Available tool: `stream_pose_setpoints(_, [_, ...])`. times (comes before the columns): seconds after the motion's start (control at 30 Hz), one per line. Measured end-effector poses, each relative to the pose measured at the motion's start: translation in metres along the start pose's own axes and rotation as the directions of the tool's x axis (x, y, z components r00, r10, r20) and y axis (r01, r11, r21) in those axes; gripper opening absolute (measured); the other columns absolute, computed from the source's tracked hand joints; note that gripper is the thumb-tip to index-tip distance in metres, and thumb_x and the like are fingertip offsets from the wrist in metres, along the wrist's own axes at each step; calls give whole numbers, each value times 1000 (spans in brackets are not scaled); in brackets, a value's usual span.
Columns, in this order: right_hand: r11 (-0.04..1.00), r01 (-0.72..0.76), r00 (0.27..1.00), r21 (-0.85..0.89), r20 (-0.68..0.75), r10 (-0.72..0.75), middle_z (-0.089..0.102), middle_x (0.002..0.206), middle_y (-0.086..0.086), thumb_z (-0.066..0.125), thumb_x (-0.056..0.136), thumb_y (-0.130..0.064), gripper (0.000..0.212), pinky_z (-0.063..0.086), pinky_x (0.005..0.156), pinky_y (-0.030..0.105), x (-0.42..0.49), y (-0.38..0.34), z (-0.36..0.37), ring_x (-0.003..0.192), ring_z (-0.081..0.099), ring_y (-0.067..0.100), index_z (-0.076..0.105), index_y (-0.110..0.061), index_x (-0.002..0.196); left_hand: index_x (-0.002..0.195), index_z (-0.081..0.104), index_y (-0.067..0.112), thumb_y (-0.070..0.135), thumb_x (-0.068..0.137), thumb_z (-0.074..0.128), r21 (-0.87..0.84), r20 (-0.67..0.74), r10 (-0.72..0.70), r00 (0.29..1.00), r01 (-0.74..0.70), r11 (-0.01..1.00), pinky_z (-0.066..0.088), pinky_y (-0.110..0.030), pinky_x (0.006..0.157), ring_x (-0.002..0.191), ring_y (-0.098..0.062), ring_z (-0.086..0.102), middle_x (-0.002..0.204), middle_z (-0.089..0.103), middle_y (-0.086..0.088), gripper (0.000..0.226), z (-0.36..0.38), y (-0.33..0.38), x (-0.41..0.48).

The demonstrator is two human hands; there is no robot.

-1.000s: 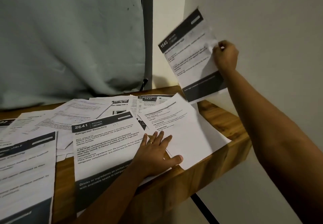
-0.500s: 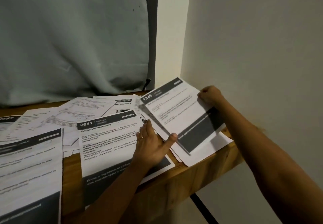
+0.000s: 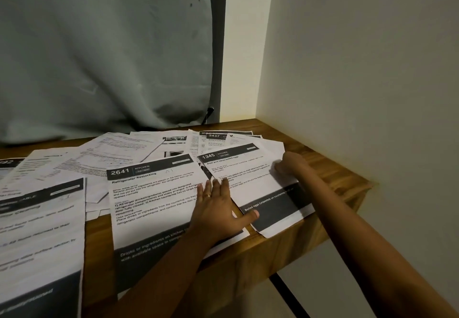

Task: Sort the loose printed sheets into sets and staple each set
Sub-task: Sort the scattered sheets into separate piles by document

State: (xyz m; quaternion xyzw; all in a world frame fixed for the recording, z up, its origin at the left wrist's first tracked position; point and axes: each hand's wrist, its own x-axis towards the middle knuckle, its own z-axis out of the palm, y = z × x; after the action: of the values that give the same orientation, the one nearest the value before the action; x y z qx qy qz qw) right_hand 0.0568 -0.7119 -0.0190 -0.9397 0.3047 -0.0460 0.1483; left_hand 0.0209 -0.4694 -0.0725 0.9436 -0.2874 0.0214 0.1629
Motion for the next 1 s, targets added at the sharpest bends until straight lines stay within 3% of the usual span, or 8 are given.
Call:
stream_pose_setpoints(0.27, [1000, -16, 995, 10, 96, 15, 50, 135, 18, 49, 94, -18, 42, 42, 95, 33, -3, -7, -13, 121, 50, 30, 49, 4, 130, 151, 2, 14, 82, 76, 32, 87, 19, -1, 1000, 0, 996, -8, -46, 117, 146, -30, -6, 158, -1, -15, 106, 1, 3, 2])
stream_pose_setpoints(0.5, [999, -49, 997, 23, 58, 47, 56, 123, 16, 55, 89, -9, 33, 42, 74, 29, 2, 3, -17, 103, 55, 27, 55, 1, 121, 152, 4, 20, 86, 66, 22, 60, 16, 13, 1000, -14, 998, -10, -45, 115, 146, -30, -9, 159, -5, -12, 109, 2, 1, 1])
stream_pose_setpoints(0.63, [998, -4, 999, 56, 49, 1, 54, 128, 12, 60, 83, -10, 49, 46, 89, 34, 23, 14, -21, 112, 53, 29, 50, -10, 131, 151, 5, 27, 84, 70, 24, 41, -17, 80, 997, -79, 996, -14, -46, 113, 145, -25, -14, 158, -15, -3, 101, 2, 0, 2])
stream_pose_setpoints(0.73, [997, -21, 995, 81, 99, 13, 57, 121, 11, 61, 88, -16, 36, 49, 90, 39, 32, 14, -23, 107, 56, 31, 55, -3, 120, 150, 4, 35, 82, 70, 22, 57, -19, 132, 991, -131, 990, -17, -45, 111, 145, -20, -15, 158, -15, 4, 95, 4, -1, 5])
stream_pose_setpoints(0.8, [980, -97, 990, 173, 114, 77, 59, 102, 15, 56, 89, -8, 18, 52, 76, 37, 33, 10, -29, 90, 58, 32, 59, -1, 106, 149, 4, 39, 82, 70, 19, 69, 3, 142, 990, -142, 988, -18, -45, 110, 145, -19, -15, 158, -13, 7, 92, 6, -1, 7])
stream_pose_setpoints(0.87, [961, -152, 987, 232, 85, 135, 57, 91, 17, 54, 86, -2, 10, 53, 76, 37, 36, 7, -32, 80, 55, 30, 59, -1, 95, 149, 5, 41, 81, 69, 18, 66, 25, 135, 991, -136, 988, -18, -46, 111, 145, -18, -14, 159, -8, 8, 90, 8, -1, 8])
stream_pose_setpoints(1.0, [940, -169, 986, 298, 32, 167, 49, 90, 14, 54, 93, -10, 10, 45, 80, 35, 42, -5, -33, 87, 48, 27, 48, -2, 94, 149, 10, 41, 82, 69, 20, 70, 25, 114, 993, -115, 991, -16, -46, 112, 146, -16, -8, 159, -1, 9, 90, 9, 0, 7])
